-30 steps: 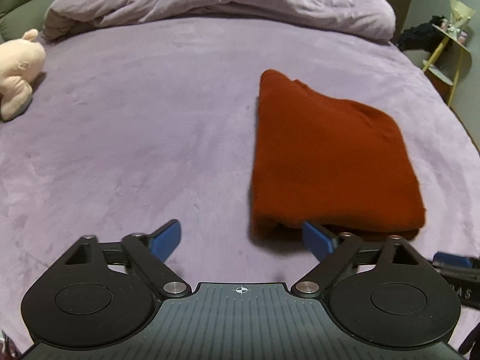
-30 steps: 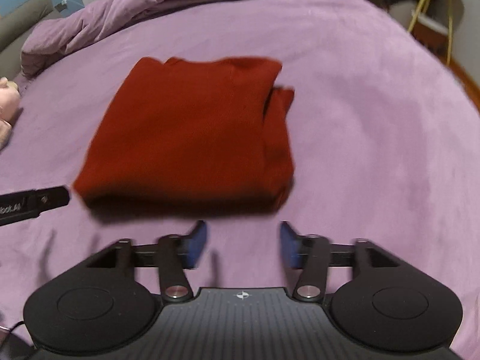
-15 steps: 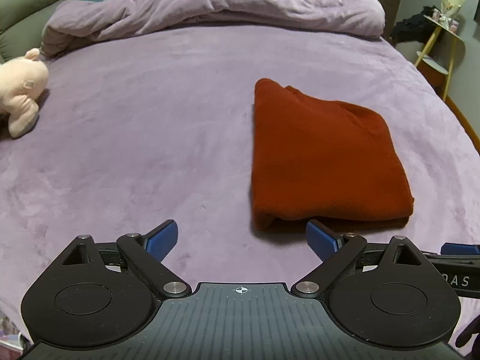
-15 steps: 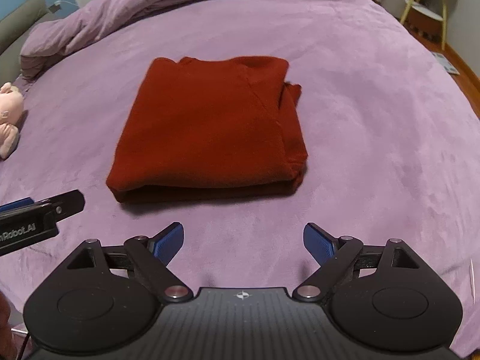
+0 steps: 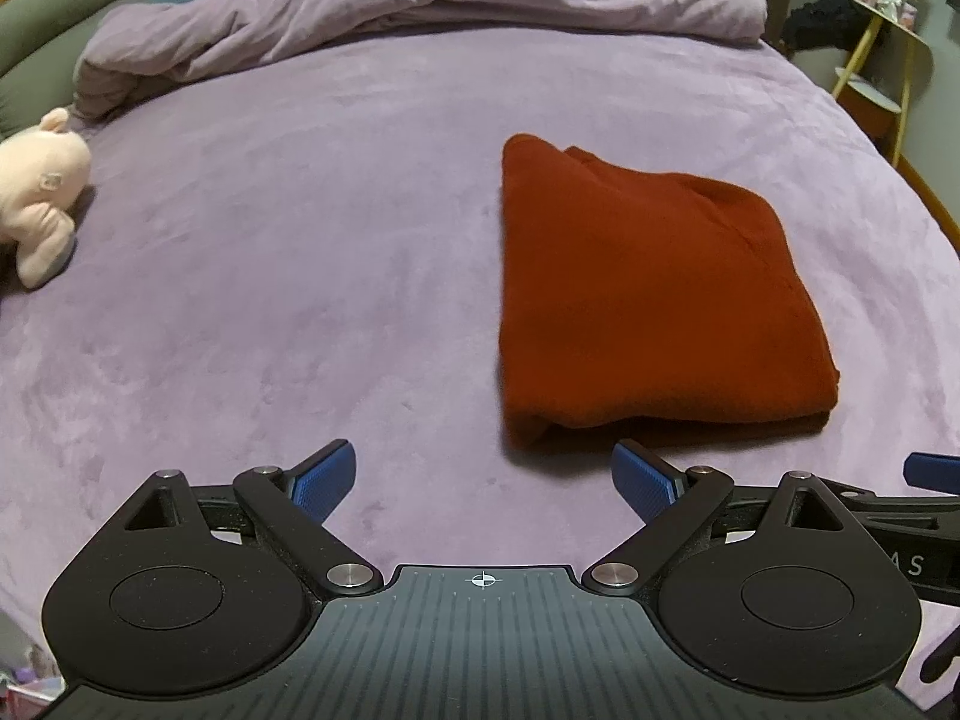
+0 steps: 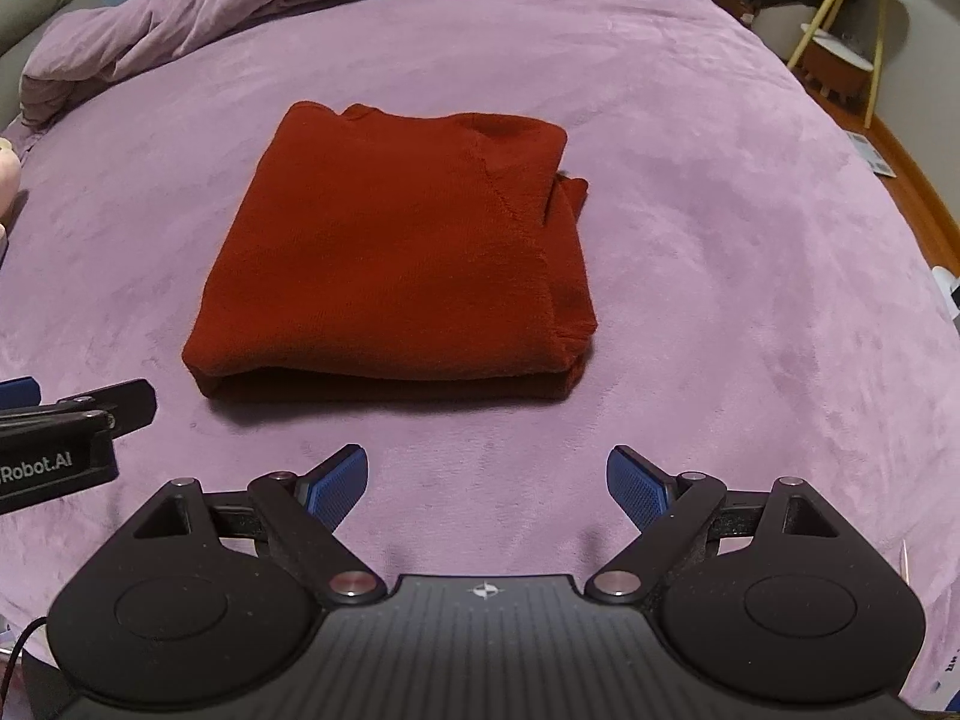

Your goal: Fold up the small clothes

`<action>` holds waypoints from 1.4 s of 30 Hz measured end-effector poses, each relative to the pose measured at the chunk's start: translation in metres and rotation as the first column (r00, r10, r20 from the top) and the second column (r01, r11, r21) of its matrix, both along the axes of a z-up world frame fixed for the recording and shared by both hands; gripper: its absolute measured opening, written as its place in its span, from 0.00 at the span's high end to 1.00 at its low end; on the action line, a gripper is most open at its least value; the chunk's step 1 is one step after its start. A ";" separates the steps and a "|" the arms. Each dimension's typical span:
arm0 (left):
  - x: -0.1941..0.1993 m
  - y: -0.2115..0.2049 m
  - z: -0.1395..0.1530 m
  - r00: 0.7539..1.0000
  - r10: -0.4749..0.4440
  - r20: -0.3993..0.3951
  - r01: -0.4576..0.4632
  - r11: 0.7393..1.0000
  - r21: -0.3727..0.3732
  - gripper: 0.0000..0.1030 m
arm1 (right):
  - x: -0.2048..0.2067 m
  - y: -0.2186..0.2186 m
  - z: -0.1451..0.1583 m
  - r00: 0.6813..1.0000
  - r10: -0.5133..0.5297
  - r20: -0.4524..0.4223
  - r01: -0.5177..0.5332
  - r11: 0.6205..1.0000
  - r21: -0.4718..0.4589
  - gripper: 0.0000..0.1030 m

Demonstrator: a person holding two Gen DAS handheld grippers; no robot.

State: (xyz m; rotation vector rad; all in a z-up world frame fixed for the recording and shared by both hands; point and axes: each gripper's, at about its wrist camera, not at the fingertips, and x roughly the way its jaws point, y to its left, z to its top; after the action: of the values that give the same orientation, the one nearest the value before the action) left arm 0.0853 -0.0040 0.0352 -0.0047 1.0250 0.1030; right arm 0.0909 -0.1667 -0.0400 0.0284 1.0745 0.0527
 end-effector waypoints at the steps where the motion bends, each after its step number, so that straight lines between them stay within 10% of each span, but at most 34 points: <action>1: 0.000 0.000 0.000 1.000 -0.003 -0.001 0.003 1.000 -0.002 0.07 | 0.000 0.001 0.000 1.000 -0.001 0.002 0.001 1.000 -0.001 0.15; 42: 0.003 -0.011 -0.002 0.999 -0.031 -0.028 0.031 0.999 0.025 0.07 | 0.001 0.005 0.002 0.999 0.008 0.037 -0.007 0.999 -0.033 0.15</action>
State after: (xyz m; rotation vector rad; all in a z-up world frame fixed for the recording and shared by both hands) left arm 0.0878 -0.0146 0.0332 0.0359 1.0507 0.0881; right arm 0.0922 -0.1621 -0.0379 -0.0064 1.0387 0.0420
